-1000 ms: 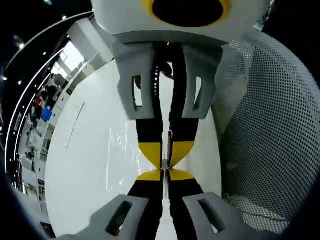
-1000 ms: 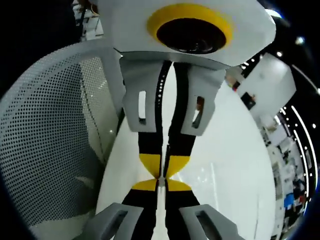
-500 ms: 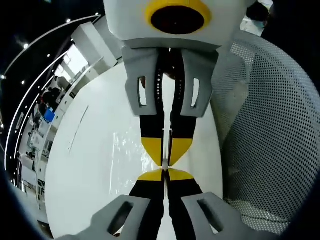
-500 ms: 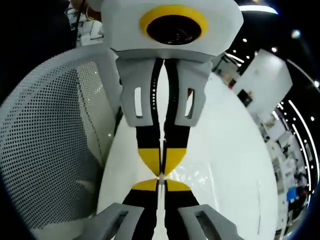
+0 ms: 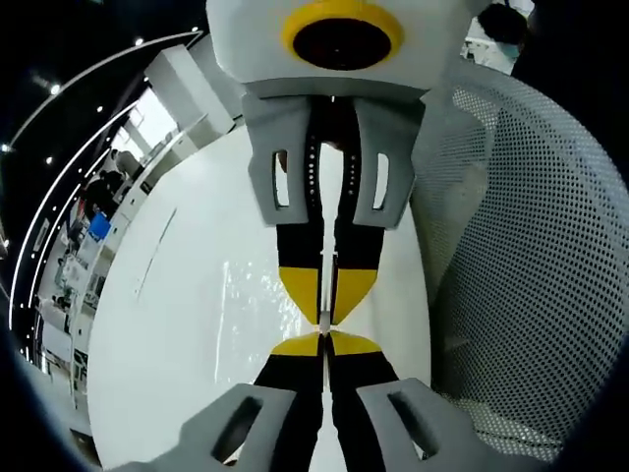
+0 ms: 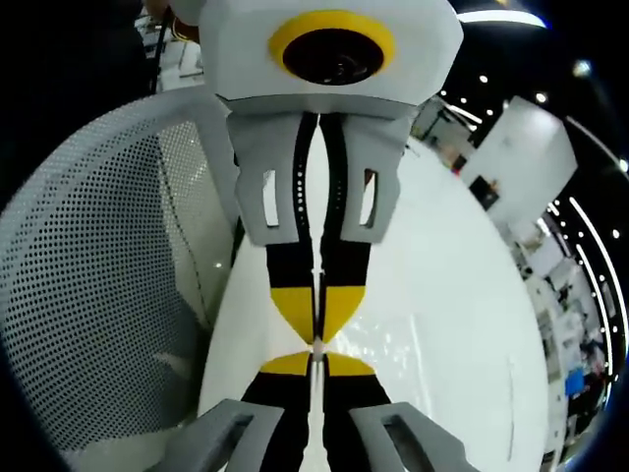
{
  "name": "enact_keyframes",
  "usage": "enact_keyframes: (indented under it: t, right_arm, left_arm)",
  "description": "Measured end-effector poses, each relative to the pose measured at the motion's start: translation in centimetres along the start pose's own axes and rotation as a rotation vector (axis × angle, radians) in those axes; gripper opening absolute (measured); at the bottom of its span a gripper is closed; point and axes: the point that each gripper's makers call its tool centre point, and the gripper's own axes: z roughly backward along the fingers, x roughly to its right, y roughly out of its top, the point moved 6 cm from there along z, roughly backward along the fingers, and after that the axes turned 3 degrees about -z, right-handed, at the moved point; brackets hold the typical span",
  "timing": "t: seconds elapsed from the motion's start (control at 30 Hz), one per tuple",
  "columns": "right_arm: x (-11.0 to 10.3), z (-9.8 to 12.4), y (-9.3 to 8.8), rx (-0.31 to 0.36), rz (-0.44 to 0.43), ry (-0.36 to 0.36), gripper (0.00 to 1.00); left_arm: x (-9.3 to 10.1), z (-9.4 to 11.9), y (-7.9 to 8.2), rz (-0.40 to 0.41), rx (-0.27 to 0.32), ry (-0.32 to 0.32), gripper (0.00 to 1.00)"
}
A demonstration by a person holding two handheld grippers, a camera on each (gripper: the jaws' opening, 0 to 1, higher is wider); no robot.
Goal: Open the resealable bag by pulling the two sides of the seal apart until the entire bag opening is separated and visibly accessible.
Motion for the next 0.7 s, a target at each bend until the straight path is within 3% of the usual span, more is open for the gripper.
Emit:
enact_keyframes:
  t: [0.13, 0.4, 0.7]
  right_arm:
    - [-0.22, -0.31, 0.0, -0.025, 0.031, -0.001, 0.0]
    - [-0.23, -0.72, 0.2, -0.048, 0.107, 0.019, 0.0]
    - [-0.63, -0.3, -0.35, -0.051, 0.064, 0.046, 0.0]
  left_arm:
    - [0.37, -0.43, 0.08, -0.036, -0.043, -0.007, 0.0]
    - [0.5, -0.41, 0.13, -0.063, -0.049, -0.023, 0.0]
    - [0.81, -0.36, 0.14, -0.039, -0.025, -0.026, 0.0]
